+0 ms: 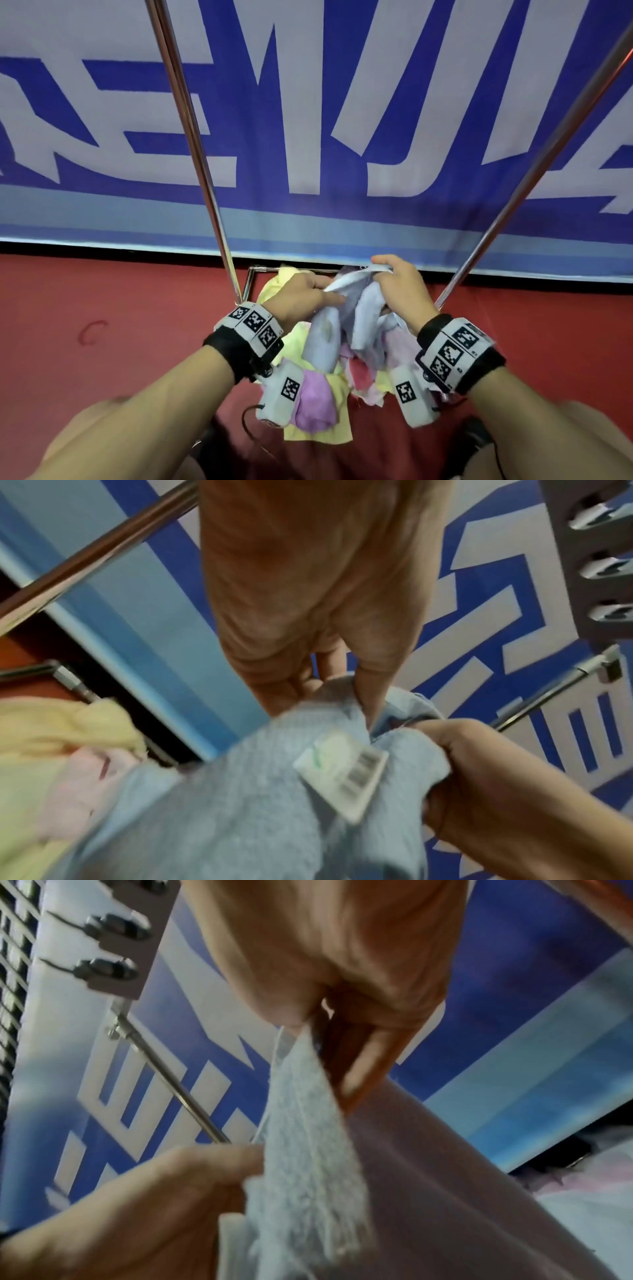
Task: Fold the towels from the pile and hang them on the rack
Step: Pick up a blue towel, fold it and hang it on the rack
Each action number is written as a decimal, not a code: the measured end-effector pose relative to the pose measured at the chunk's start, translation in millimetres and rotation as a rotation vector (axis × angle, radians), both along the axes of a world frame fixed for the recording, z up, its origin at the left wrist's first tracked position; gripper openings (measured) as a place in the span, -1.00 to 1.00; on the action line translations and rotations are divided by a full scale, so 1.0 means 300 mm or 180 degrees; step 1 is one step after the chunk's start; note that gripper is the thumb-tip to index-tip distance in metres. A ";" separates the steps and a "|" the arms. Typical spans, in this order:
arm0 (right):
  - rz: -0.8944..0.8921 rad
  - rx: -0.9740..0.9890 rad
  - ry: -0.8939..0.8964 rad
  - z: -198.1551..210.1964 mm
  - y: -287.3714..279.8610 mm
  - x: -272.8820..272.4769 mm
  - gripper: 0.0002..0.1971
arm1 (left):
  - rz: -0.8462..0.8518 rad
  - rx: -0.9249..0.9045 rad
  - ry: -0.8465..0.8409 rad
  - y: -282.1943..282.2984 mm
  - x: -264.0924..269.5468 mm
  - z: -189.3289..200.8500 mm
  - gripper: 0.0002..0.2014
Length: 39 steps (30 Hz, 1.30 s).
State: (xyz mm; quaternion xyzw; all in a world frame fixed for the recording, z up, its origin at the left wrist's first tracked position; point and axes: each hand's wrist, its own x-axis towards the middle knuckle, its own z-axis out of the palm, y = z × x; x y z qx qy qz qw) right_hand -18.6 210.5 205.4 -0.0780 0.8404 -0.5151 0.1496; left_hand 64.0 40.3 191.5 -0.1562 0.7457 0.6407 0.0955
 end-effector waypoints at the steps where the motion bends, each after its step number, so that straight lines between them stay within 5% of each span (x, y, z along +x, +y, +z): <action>1: -0.0032 -0.0285 -0.0176 0.010 0.000 -0.001 -0.69 | -0.0065 -0.0049 0.0075 -0.006 -0.007 0.007 -0.95; 5: 0.0664 -0.0778 -0.0739 0.079 -0.016 0.027 -0.74 | 0.1066 -0.0871 0.0668 -0.017 -0.047 0.017 -0.74; 8: 0.1448 -0.0451 -0.0403 0.072 -0.033 0.047 -0.63 | 0.1507 -0.1028 0.0939 -0.017 -0.056 0.015 -0.56; 10: 0.1390 -0.0068 0.0155 0.067 -0.035 0.051 -0.77 | 0.1462 -0.0901 0.0998 -0.024 -0.077 0.016 -0.58; 15: 0.0997 0.0657 0.1236 0.062 -0.021 0.046 -0.75 | 0.0924 -0.0781 0.0939 -0.014 -0.099 0.035 -0.72; 18: 0.0855 0.0433 0.1108 0.057 -0.024 0.016 -0.92 | 0.0854 -0.1013 0.0847 -0.024 -0.081 0.028 -0.73; 24: 0.0567 0.0023 0.0143 0.029 -0.008 -0.023 -0.67 | 0.0509 -0.1558 0.1422 -0.026 -0.036 0.030 -0.69; 28: 0.0618 -0.0318 -0.0146 0.006 -0.024 -0.015 -0.86 | 0.0500 -0.1214 0.1509 0.001 -0.028 0.049 -0.73; 33: 0.0318 -0.1041 0.0019 0.054 -0.051 0.012 -0.62 | 0.1157 -0.0041 0.1645 0.033 -0.018 0.124 -0.86; 35: 0.0188 -0.1483 0.0030 0.089 -0.052 0.022 -0.63 | 0.0964 0.0214 0.1460 0.026 -0.010 0.150 -0.70; 39: 0.0103 -0.1930 -0.0007 0.112 -0.037 0.025 -0.81 | 0.0504 -0.0821 0.1286 0.025 -0.016 0.142 -0.66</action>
